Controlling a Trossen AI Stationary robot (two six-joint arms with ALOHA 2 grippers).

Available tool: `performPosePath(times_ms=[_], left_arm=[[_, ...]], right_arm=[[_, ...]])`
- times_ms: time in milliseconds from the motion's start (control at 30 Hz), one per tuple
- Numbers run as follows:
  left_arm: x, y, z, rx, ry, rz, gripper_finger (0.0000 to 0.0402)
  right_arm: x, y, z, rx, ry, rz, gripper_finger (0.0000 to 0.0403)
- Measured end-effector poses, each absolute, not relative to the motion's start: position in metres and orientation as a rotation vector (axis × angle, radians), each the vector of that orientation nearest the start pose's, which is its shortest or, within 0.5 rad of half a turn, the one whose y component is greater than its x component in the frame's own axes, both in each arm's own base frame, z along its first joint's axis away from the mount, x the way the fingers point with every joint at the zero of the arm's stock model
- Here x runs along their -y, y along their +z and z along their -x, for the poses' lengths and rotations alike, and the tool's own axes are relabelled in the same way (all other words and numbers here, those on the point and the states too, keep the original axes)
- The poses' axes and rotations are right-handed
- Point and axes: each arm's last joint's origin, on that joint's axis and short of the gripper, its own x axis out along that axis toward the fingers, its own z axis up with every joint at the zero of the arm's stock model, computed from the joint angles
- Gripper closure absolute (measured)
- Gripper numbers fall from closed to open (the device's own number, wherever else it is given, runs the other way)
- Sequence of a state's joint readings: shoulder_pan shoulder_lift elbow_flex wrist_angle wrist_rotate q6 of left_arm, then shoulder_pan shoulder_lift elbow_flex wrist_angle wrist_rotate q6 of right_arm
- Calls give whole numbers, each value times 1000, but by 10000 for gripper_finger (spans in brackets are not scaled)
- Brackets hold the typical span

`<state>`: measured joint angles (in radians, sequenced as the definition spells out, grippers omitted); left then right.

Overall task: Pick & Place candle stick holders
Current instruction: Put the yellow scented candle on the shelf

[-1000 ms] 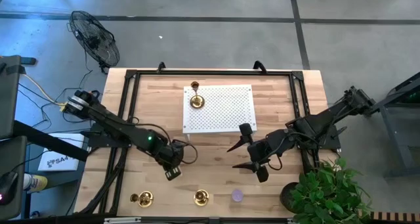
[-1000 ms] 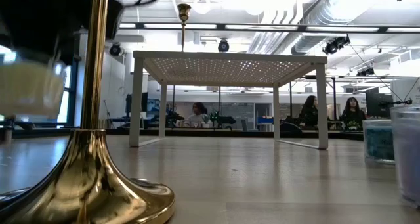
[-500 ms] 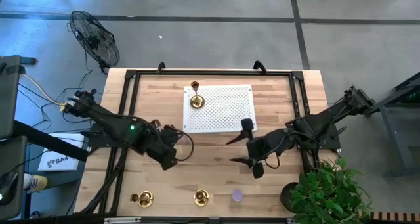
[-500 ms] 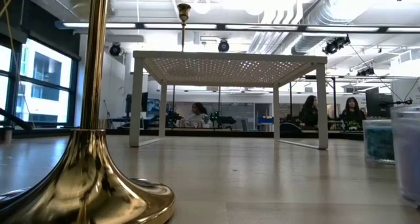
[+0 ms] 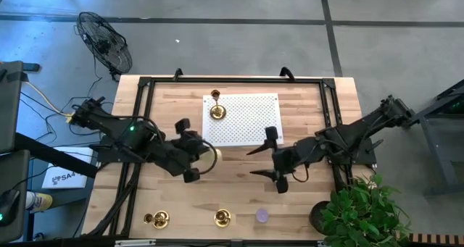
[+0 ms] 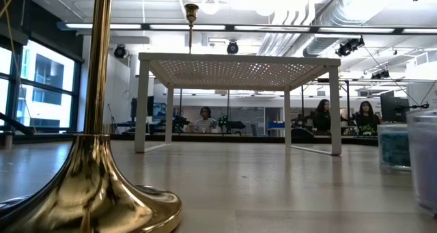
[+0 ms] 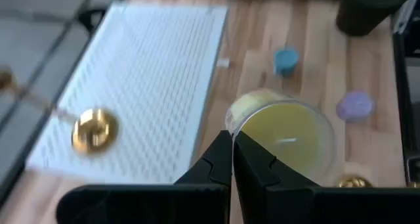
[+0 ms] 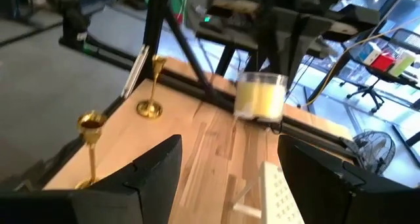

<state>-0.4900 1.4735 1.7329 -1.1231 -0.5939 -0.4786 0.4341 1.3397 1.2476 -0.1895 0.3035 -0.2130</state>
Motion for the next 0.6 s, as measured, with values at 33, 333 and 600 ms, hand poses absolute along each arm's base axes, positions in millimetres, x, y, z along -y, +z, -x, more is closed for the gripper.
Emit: performPosePath(times_ms=[33,333,600], left_arm=[[117,417,-255,-671,259,-17,401],[110,405,-289,-666,274,-150,401],[96,393,-306,-719,287,-127,401]], right_arm=[[-117,372,-278,-239,158,315,155],[-117,353,-301,-277,143,385,155],[-118,341,-310,-322,34,428,155]])
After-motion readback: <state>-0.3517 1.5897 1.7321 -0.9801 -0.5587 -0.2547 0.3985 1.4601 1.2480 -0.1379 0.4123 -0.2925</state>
